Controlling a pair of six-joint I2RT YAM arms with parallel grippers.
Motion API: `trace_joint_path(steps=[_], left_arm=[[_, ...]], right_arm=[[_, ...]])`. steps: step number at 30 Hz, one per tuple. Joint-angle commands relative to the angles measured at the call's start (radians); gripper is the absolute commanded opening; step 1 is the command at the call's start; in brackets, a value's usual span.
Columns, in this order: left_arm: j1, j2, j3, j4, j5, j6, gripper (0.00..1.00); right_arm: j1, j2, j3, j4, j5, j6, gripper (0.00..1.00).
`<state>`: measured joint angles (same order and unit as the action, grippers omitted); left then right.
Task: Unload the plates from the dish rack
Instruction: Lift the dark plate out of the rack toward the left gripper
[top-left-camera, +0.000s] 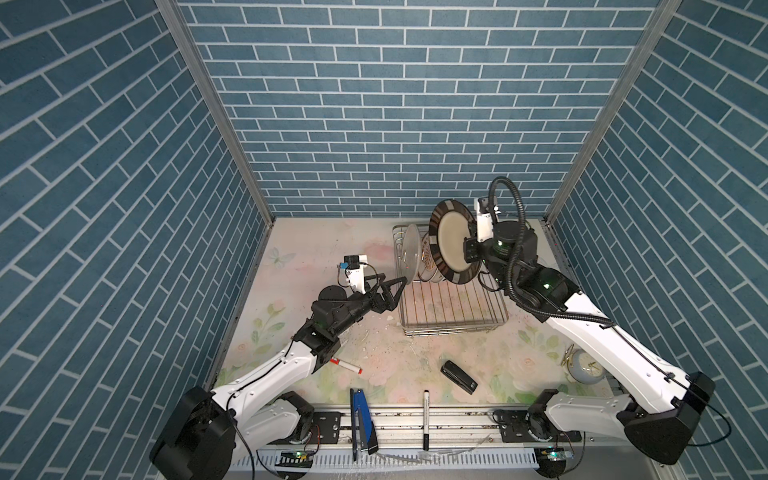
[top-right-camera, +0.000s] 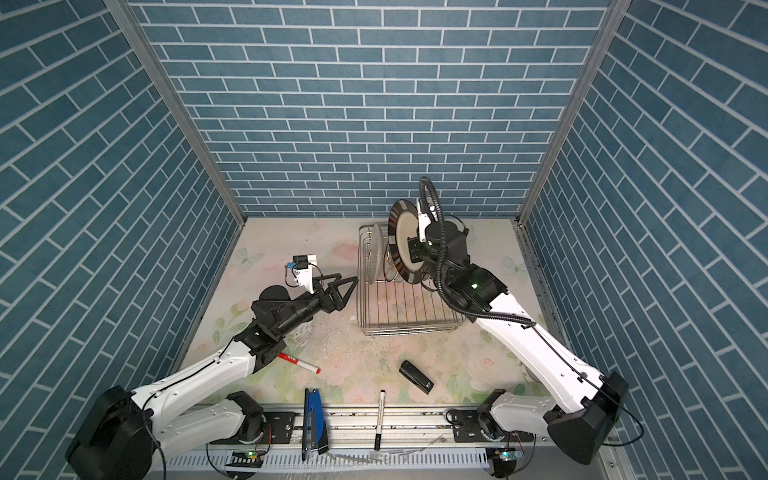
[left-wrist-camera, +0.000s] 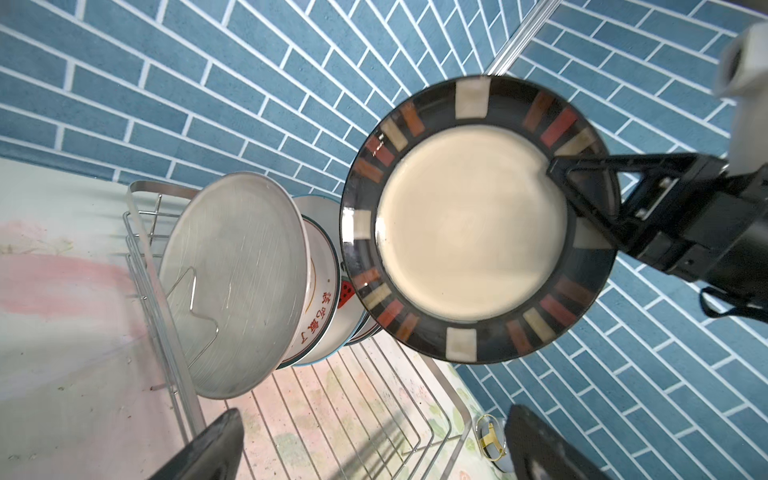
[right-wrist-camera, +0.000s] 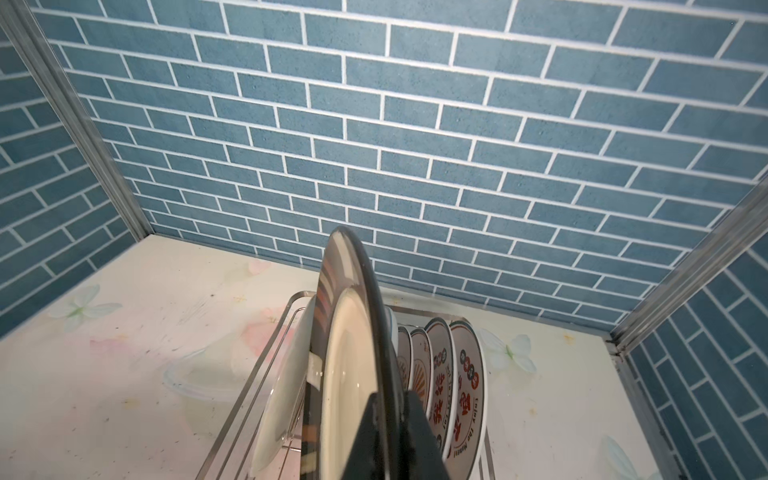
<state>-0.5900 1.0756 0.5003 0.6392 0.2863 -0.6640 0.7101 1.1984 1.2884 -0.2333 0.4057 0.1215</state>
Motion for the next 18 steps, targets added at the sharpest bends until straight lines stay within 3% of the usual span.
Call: trace_joint_path(steps=[1,3,9,18], left_arm=[[-0.008,0.013,-0.008,0.085,0.032,-0.029,1.0],[-0.013,0.007,-0.036,0.155,0.009,-0.051,0.92],[-0.065,-0.027,-0.024,0.083,-0.079,-0.035,1.0],[-0.104,0.004,-0.01,0.103,-0.095,-0.067,1.0]], right_arm=[[-0.062,-0.112,-0.05,0.114,-0.219,0.171,0.0],[-0.093,-0.155,-0.097,0.141,-0.311,0.223,0.0],[-0.163,-0.234,-0.216,0.263,-0.599,0.359,0.0],[-0.17,-0.262,-0.321,0.417,-0.76,0.485,0.0]])
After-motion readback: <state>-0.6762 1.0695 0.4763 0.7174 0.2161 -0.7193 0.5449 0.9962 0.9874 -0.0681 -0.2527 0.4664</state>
